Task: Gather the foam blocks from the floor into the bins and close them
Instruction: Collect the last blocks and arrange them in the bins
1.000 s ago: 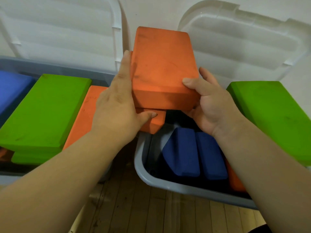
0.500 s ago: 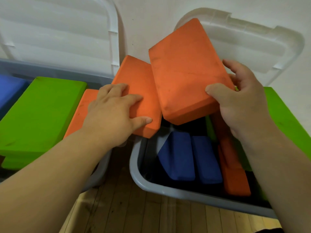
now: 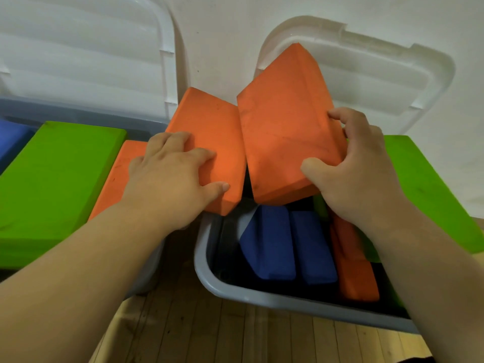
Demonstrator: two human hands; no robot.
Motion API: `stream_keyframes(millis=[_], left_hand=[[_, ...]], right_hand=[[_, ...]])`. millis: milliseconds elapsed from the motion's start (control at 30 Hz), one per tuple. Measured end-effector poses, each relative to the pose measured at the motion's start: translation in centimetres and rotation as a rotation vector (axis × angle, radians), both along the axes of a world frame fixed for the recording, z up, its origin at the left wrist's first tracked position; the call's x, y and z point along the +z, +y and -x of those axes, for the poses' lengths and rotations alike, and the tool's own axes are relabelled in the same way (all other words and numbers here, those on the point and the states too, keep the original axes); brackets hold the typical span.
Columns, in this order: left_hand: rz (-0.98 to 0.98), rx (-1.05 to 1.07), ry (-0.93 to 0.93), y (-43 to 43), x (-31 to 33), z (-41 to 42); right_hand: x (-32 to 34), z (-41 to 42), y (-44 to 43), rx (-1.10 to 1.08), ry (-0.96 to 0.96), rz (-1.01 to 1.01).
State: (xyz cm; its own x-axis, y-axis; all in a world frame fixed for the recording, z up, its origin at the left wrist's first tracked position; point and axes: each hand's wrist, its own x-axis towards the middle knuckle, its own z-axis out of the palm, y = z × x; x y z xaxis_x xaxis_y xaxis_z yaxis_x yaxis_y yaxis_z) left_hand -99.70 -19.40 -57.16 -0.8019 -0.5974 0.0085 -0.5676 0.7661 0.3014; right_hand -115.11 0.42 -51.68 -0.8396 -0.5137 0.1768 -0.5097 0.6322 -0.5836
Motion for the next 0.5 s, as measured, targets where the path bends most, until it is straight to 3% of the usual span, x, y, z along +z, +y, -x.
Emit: stream_keyframes(millis=[333,500], left_hand=[[0.06,0.052,-0.106,2.1,0.0,1.2],[0.054,0.054,-0.132,2.3,0.2,1.2]], right_hand=[[-0.2,-1.6,1.5,0.015,0.131,-0.187],[-1.8,-2.0,2.1,0.063,0.153,-0.434]])
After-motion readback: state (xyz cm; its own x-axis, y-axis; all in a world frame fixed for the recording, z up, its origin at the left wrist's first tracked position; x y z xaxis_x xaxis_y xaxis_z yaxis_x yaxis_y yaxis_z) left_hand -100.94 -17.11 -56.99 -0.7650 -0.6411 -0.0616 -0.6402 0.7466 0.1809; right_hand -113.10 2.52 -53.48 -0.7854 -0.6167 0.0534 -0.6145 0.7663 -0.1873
